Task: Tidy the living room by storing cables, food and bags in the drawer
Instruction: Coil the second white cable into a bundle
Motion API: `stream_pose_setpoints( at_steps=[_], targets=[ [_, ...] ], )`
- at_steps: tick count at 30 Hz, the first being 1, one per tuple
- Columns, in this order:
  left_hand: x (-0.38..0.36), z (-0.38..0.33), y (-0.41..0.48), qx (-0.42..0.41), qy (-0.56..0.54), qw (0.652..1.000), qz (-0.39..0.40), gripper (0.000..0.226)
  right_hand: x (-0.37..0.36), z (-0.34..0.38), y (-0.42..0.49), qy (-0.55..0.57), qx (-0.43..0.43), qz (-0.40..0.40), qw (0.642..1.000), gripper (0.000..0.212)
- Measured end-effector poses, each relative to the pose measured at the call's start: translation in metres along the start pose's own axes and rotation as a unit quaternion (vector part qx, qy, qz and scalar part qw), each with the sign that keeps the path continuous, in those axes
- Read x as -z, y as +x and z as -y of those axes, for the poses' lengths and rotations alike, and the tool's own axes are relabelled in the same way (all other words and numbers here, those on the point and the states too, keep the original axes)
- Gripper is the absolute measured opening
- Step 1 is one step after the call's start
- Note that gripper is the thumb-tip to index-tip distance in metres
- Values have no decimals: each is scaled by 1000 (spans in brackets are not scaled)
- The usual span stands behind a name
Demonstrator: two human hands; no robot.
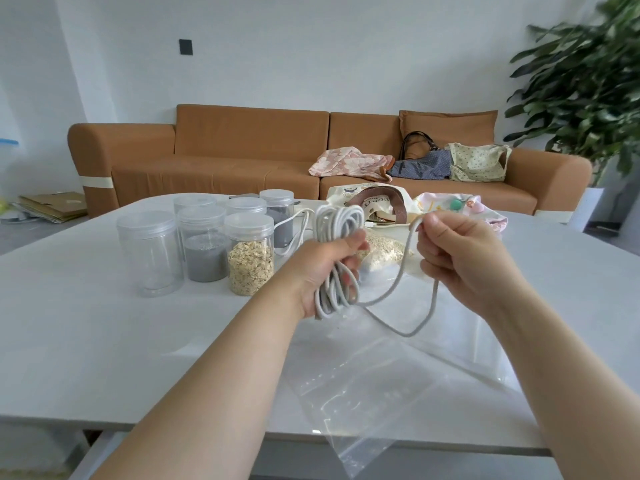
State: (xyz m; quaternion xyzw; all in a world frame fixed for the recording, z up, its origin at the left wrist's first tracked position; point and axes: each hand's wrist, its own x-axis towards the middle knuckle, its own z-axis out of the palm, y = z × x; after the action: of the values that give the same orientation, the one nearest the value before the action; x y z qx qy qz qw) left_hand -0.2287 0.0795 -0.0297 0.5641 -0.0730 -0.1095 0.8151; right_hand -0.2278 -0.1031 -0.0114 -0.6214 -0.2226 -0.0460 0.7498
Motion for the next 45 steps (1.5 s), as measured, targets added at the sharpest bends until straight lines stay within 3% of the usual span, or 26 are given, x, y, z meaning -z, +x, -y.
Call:
stream_pose_setpoints(
  at_steps=[3,6,8,10,14,16,21,25,32,37,41,45],
  targets=[
    [-4,4,-1,47,29,996,74,46,-5,1,0,-112,65,-55,990,30],
    [-7,9,0,74,47,983,160,75,-11,4,-2,-266,130,-110,949,24],
    [-7,13,1,81,69,978,182,80,-18,8,-5,-313,149,-116,931,22],
    [-10,15,-1,82,93,975,186,74,-24,10,-7,-330,156,-108,925,20],
    [-16,16,-6,78,177,971,142,27,-29,11,-9,-368,163,-92,911,24],
    [-17,17,-6,87,205,965,136,19,-30,13,-9,-393,157,-81,902,24],
    [-17,18,-7,98,208,956,180,8,-23,16,-6,-377,103,-72,918,30],
    [-17,16,-7,100,211,948,217,15,-17,16,-3,-352,75,-66,931,28],
    [-12,12,-13,127,114,936,308,17,-8,9,2,-296,45,-67,952,32],
    [-12,9,-16,121,115,940,298,7,0,0,5,-201,14,-61,978,37],
    [-12,8,-17,105,72,955,268,2,4,-7,5,-150,-6,-60,987,25],
    [-12,6,-13,74,23,970,231,13,7,-15,5,-153,-6,-80,985,25]
  ],
)
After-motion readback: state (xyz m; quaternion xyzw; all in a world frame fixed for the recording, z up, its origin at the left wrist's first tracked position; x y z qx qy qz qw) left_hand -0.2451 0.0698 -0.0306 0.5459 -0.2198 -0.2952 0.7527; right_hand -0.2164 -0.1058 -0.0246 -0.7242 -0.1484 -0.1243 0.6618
